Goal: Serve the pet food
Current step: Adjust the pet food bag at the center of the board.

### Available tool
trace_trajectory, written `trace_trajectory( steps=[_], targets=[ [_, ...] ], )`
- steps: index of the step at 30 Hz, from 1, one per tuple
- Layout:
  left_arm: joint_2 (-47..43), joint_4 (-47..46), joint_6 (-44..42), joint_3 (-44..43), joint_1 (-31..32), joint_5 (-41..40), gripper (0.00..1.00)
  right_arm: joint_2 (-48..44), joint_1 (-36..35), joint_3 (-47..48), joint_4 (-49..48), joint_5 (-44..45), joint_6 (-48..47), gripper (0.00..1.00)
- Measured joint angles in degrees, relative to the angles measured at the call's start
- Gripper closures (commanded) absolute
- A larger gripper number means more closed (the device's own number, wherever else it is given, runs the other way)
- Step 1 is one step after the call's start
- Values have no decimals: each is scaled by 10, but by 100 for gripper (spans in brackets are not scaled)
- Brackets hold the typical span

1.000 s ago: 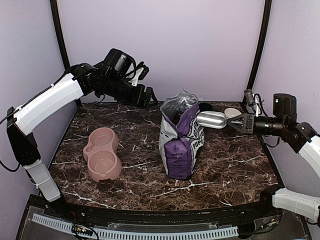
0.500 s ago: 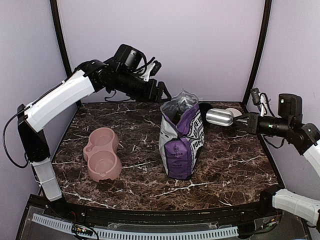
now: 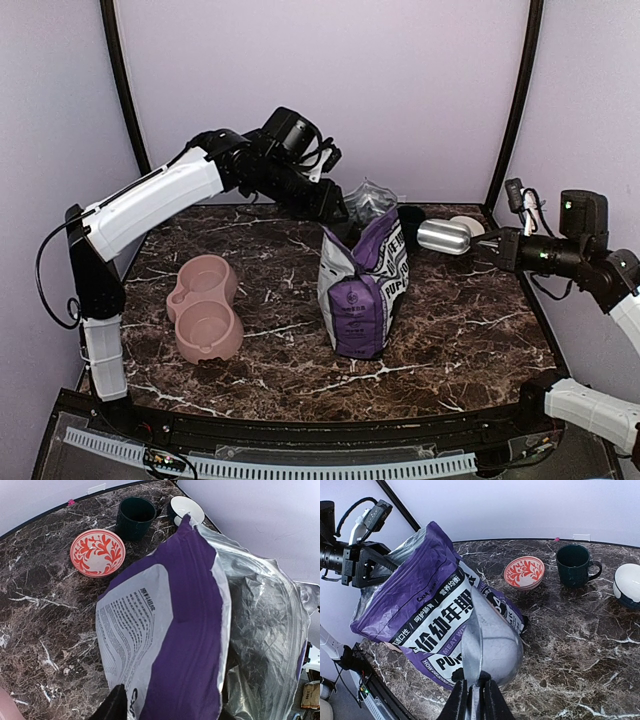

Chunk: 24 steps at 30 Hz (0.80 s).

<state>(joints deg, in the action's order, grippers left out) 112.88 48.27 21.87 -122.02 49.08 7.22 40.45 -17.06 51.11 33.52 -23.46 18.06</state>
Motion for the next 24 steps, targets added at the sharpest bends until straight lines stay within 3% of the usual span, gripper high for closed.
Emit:
trace_trajectory(
  steps=[4,7,15,24],
  targets=[
    [1,3,0,-5,0,-6,52,0,0,0,0,3,-2,100],
    [4,3,0,-6,1,-7,57,0,0,-1,0,3,-2,100],
    [17,7,4,-9,3,-13,99,0,0,-3,0,6,-3,100],
    [32,32,-7,-39,5,-43,100,0,0,-4,0,6,-3,100]
  ],
)
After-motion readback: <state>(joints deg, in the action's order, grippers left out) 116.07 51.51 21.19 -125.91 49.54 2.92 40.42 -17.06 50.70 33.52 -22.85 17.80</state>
